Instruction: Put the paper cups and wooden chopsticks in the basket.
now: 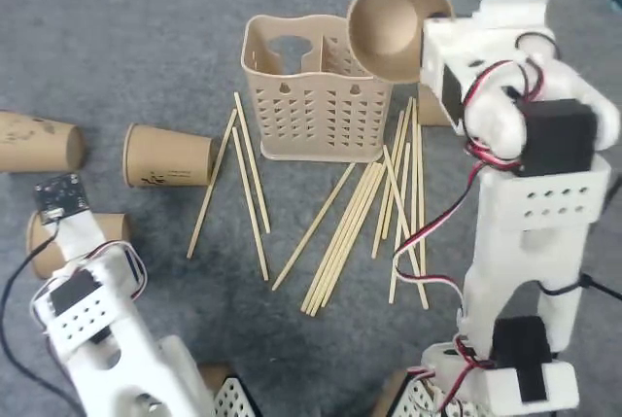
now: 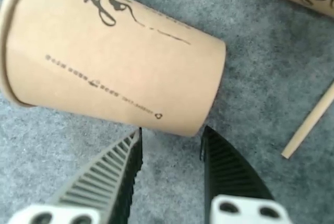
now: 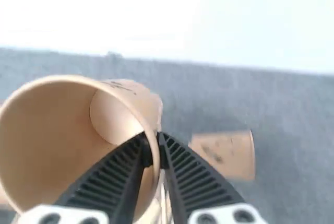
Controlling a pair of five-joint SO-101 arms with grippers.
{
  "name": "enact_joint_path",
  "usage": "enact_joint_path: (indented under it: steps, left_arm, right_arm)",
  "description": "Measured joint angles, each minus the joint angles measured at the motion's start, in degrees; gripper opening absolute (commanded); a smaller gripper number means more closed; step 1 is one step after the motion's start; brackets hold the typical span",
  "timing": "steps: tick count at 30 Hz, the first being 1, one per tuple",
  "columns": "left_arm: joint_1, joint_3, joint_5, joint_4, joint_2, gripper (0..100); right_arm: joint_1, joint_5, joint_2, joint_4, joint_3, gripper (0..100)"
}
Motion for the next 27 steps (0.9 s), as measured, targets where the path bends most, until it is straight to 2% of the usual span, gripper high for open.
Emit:
enact_joint_path:
  steps: [13,18,21,27]
  left_arm:
    - [0.0,0.0,0.0,0.0,0.0,18]
    - [0.0,0.0,0.0,0.0,0.0,18]
    - [0.0,0.0,0.0,0.0,0.0,18]
    - [0.0,0.0,0.0,0.0,0.0,18]
  right_arm:
    - [-1.14,-0.35,14.95,-5.98,0.09,1.6]
    - [-1.14,-0.44,16.44,-6.42,0.09,15.4]
    - [-1.23,-3.52,16.44,-6.42,0.09,24.0]
    - [-1.23,-5.71,16.53,-5.27,-5.63,27.3]
